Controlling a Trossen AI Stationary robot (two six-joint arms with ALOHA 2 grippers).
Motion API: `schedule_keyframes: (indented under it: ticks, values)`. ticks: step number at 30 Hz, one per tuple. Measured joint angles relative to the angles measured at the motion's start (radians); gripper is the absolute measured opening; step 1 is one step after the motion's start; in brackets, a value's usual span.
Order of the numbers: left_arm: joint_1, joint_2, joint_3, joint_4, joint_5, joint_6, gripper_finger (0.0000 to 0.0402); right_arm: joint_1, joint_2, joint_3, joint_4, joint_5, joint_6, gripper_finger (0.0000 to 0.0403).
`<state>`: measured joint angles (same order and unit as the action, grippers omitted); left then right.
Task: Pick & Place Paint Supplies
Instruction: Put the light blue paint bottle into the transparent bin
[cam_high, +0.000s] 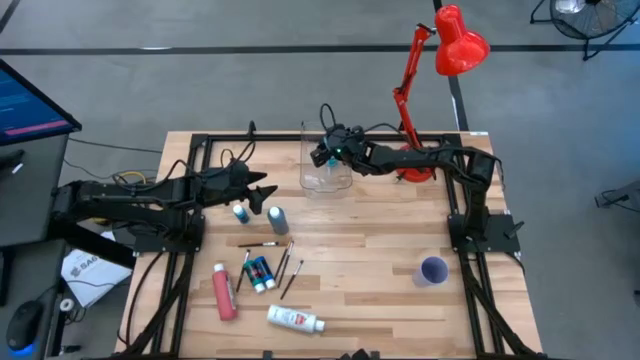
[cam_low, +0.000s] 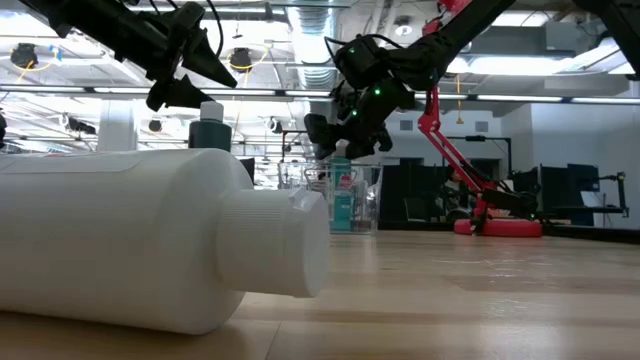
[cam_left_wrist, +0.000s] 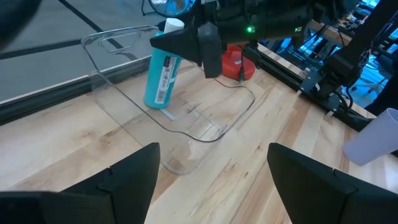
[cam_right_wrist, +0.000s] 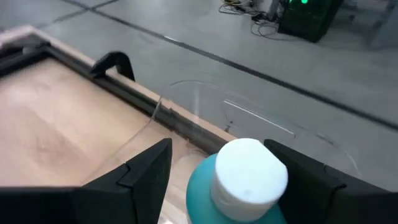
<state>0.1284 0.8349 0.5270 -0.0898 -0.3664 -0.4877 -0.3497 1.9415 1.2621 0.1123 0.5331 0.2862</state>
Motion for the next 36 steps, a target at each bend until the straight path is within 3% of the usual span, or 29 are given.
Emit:
schedule_keyframes:
  ticks: [36]
  values:
    - [0.000,0.000,0.000,0.000,0.024,0.000,0.0294,0.031,0.001,-0.001,0.016,-0.008,-0.086,0.0245]
